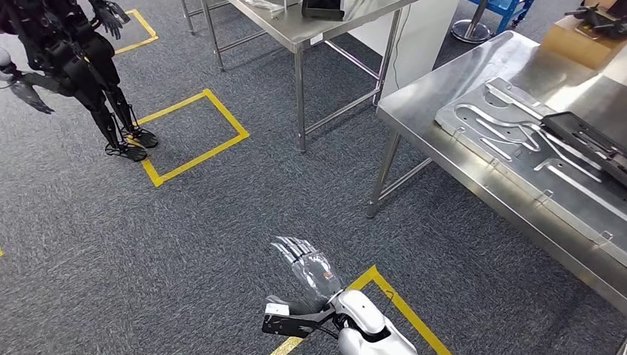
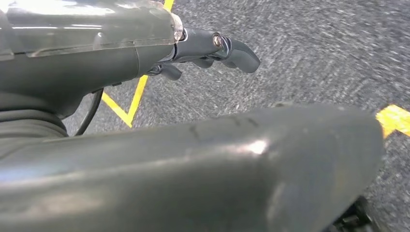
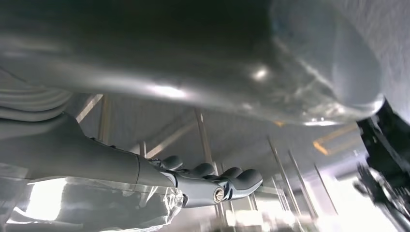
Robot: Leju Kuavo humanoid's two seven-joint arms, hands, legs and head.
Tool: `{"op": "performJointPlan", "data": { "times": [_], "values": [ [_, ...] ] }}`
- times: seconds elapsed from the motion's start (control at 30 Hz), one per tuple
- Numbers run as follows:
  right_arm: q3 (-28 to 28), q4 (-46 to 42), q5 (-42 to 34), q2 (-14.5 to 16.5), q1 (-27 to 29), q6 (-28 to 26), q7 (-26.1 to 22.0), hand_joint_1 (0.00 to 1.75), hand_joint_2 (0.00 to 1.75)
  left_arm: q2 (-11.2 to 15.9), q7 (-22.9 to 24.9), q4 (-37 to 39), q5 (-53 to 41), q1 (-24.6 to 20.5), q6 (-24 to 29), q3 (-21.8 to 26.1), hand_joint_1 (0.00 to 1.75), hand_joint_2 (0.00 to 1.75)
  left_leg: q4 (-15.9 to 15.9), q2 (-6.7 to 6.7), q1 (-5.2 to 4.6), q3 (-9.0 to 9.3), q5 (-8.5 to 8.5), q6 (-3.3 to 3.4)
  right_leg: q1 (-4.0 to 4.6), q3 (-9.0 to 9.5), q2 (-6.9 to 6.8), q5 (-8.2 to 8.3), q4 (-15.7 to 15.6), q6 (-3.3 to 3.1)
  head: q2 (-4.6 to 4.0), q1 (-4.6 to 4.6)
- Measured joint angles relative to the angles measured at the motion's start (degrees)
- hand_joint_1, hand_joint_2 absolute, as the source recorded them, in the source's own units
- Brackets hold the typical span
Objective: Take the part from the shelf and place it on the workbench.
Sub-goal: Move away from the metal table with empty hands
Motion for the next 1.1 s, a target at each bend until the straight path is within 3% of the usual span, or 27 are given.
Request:
{"op": "performJointPlan", "data": {
  "times": [0.07, 0.13, 0.2, 0.23, 0.27, 0.3, 0.37, 0.43, 0.5, 0.57, 0.63, 0.7, 0.73, 0.77, 0.83, 0.9, 0.93, 1.0, 1.03, 1.1],
  "values": [
    [-1.2, 2.2, 0.0, 1.3, 0.6, 0.0, -1.1, 0.0, 0.0, 0.0, 0.4, 0.0, -0.3, -0.1, -0.1, -0.2, 0.0, 0.0, -0.3, -0.96, 0.25, -0.01, 0.43, 0.64, -0.27, -0.7, 2.11, -1.61, 1.9, 0.65, 0.0, 0.0],
    [-2.6, 5.3, -0.3, 2.4, 1.0, 0.1, -2.7, 0.0, 0.0, 0.0, 0.9, 0.0, -0.6, -0.5, -0.2, -0.6, 0.0, 0.0, -0.4, -2.02, 0.31, -0.18, 0.74, 1.08, -0.47, -3.67, 5.16, -5.49, 8.6, 0.98, 0.0, 0.0],
    [-3.9, 8.7, -0.8, 3.2, 1.7, 0.1, -4.3, 0.0, 0.0, 0.0, 1.3, 0.0, -0.9, -0.8, -0.3, -0.9, 0.0, 0.0, -0.4, -3.42, 0.23, -0.41, 0.87, 1.25, -0.47, -7.19, 6.17, -8.32, 15.9, 0.99, 0.0, 0.01],
    [-4.4, 10.3, -1.2, 3.6, 1.9, 0.0, -5.0, 0.0, 0.0, 0.0, 1.5, 0.0, -0.9, -0.8, -0.4, -1.0, 0.0, 0.0, -0.3, -4.16, 0.2, -0.47, 0.9, 1.25, -0.46, -7.79, 6.3, -8.12, 17.1, 0.91, 0.0, 0.0],
    [-4.8, 11.7, -1.6, 4.2, 2.0, 0.0, -5.6, 0.0, 0.0, 0.0, 1.7, 0.0, -1.1, -0.8, -0.4, -1.1, 0.0, 0.0, -0.3, -4.89, 0.18, -0.48, 0.92, 1.22, -0.46, -7.24, 6.43, -6.79, 15.8, 0.76, 0.0, 0.0],
    [-5.2, 13.1, -2.1, 4.7, 2.0, 0.0, -6.0, 0.0, 0.0, 0.0, 2.0, 0.0, -1.2, -0.8, -0.4, -1.1, 0.0, 0.0, -0.2, -5.62, 0.17, -0.47, 0.93, 1.17, -0.46, -5.6, 6.86, -4.67, 12.4, 0.53, 0.0, 0.0],
    [-6.0, 15.9, -3.0, 5.8, 1.6, -0.1, -6.6, 0.0, 0.0, -0.1, 2.4, 0.0, -1.5, -0.9, -0.5, -1.3, 0.0, 0.0, 0.0, -6.98, 0.19, -0.6, 1.0, 0.87, -0.52, -1.74, 9.51, -1.14, 4.2, -0.06, 0.0, 0.01],
    [-6.8, 19.3, -3.7, 6.7, 1.0, -0.5, -6.8, 0.0, 0.0, -0.2, 2.7, 0.0, -1.9, -1.1, -0.6, -1.6, 0.0, 0.0, 0.1, -8.13, 0.36, -1.0, 1.2, 0.19, -0.41, -0.18, 11.18, -0.16, 0.5, -0.43, 0.0, 0.0],
    [-7.5, 22.8, -4.2, 7.4, 0.6, -1.0, -6.7, 0.0, 0.0, -0.2, 3.0, 0.0, -2.4, -1.1, -0.7, -2.0, 0.0, 0.0, 0.0, -9.02, 0.53, -1.31, 1.44, -0.62, -0.35, -0.09, 10.12, 0.1, 0.1, -0.84, 0.0, -0.01],
    [-8.2, 25.9, -4.6, 7.9, 0.1, -1.4, -6.0, 0.0, 0.0, -0.2, 3.5, 0.0, -2.8, -1.2, -0.8, -2.4, 0.0, 0.0, 1.4, -7.1, 0.39, -2.06, 0.52, -1.1, -0.56, 0.27, 8.74, 0.51, -0.6, -1.55, 0.0, 0.0],
    [-9.1, 29.2, -5.0, 8.2, -0.3, -1.0, -4.5, 0.0, 0.0, -0.1, 4.1, 0.0, -3.3, -1.7, -1.0, -2.7, 0.0, 0.0, 7.2, -3.86, 0.34, -4.76, -2.76, -1.45, -0.55, 0.51, 6.96, 0.68, -1.1, -2.05, 0.0, -0.02],
    [-10.2, 32.6, -5.3, 8.0, -0.4, 0.0, -2.3, 0.0, 0.0, -0.1, 4.6, 0.0, -3.7, -2.0, -1.3, -3.1, 0.0, 0.0, 14.5, -2.66, 0.61, -8.11, -5.96, -1.92, -0.39, 0.47, 5.1, 0.58, -1.0, -2.17, 0.0, -0.02],
    [-10.8, 34.1, -5.3, 7.9, -0.3, 0.8, -1.0, 0.0, 0.0, -0.1, 4.8, 0.0, -3.9, -2.0, -1.4, -3.3, 0.0, 0.0, 16.1, -2.43, 0.76, -8.73, -6.26, -2.12, -0.35, 0.44, 4.26, 0.5, -0.9, -2.15, 0.0, -0.02],
    [-11.3, 35.5, -5.3, 7.8, -0.3, 1.5, 0.4, 0.0, 0.0, -0.1, 5.0, 0.0, -4.0, -1.9, -1.5, -3.4, 0.0, 0.0, 15.4, -2.17, 0.9, -8.18, -5.53, -2.28, -0.35, 0.42, 3.49, 0.4, -0.8, -2.06, 0.0, -0.02],
    [-12.2, 37.9, -5.3, 7.6, -0.1, 3.0, 3.5, 0.0, 0.0, 0.0, 5.3, 0.0, -4.3, -1.9, -1.6, -3.7, 0.0, 0.0, 8.2, -0.6, 1.02, -3.99, -2.35, -2.34, -0.36, 0.47, 2.16, 0.07, -0.5, -1.68, 0.0, -0.02],
    [-13.2, 39.8, -5.4, 7.3, 0.0, 4.4, 7.2, 0.0, 0.0, 0.1, 5.6, 0.0, -4.6, -2.2, -1.7, -3.9, 0.0, 0.0, 1.8, 1.47, 0.69, -0.36, -0.63, -1.76, -0.1, 0.53, 1.04, -0.36, 0.0, -1.07, 0.0, -0.02],
    [-13.8, 40.7, -5.5, 7.1, 0.2, 5.4, 9.5, 0.0, 0.0, 0.1, 5.7, 0.0, -4.7, -2.4, -1.7, -4.0, 0.0, 0.0, 0.6, 1.93, 0.48, 0.21, -0.58, -1.36, 0.03, 0.57, 0.57, -0.49, 0.1, -0.75, 0.0, -0.01],
    [-14.8, 42.3, -5.7, 6.5, 0.7, 7.6, 14.2, 0.0, 0.0, 0.3, 6.1, 0.0, -5.1, -2.5, -1.8, -4.2, 0.0, 0.0, 0.5, 0.86, 0.29, -0.02, -0.4, -0.53, 0.08, 0.7, -0.36, -0.55, 0.1, -0.13, 0.0, -0.01],
    [-15.3, 42.9, -5.8, 6.2, 1.0, 8.8, 16.2, 0.0, 0.0, 0.3, 6.3, 0.0, -5.3, -2.5, -1.9, -4.3, 0.0, 0.0, 0.4, 0.24, 0.35, -0.07, -0.22, -0.18, -0.08, 0.75, 0.03, -0.81, 0.3, 0.26, 0.0, 0.01],
    [-16.1, 44.0, -6.0, 5.7, 1.5, 11.1, 19.2, 0.0, 0.0, 0.4, 6.6, 0.0, -5.6, -2.6, -2.2, -4.6, 0.0, 0.0, 0.0, -0.88, 0.56, -0.09, 0.18, 0.52, -0.42, -0.35, 2.73, -2.97, 3.0, 0.83, 0.0, 0.0]
  ]
}}
